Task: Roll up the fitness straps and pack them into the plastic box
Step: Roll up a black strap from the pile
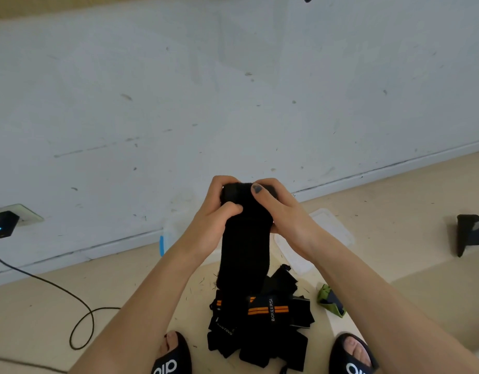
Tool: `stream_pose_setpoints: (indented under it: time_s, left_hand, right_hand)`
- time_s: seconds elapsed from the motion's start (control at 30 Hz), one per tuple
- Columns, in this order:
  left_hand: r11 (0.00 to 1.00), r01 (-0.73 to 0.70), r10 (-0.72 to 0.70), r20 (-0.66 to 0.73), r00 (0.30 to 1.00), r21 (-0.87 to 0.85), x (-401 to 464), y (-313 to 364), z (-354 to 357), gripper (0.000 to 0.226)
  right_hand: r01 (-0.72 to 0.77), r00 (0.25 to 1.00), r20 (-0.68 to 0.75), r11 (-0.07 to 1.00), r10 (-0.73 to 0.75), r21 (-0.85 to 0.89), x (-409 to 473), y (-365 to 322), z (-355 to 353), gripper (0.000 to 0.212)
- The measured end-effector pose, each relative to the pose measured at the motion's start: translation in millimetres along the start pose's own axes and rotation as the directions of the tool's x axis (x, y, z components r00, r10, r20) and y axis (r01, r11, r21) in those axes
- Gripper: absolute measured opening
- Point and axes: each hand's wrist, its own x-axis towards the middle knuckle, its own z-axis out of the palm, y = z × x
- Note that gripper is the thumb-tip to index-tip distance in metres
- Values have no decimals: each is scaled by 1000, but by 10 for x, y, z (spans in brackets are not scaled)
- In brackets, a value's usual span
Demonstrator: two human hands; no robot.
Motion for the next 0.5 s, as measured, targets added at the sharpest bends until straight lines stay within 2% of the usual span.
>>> stream_pose_setpoints:
  time_s: [0.1, 0.27, 0.4, 0.5]
  left_hand:
    - [1000, 14, -14, 17, 1000, 6, 1, -10, -7, 31]
    - [998, 67, -67, -13, 998, -3, 12, -8, 42, 22]
    - [999, 36, -35, -36, 999, 24, -9, 20, 32, 16]
    - [999, -4, 6, -32, 999, 54, -25, 58, 37, 21]
  right_hand:
    - [49, 999, -23, 998, -49, 27, -15, -16, 9, 26]
    - [89, 996, -23, 995, -88, 34, -23, 14, 12, 14]
    - [41, 999, 0, 997, -41, 67, -8, 27, 9, 22]
    - [-73, 997, 41, 994, 70, 79, 0, 25, 12, 30]
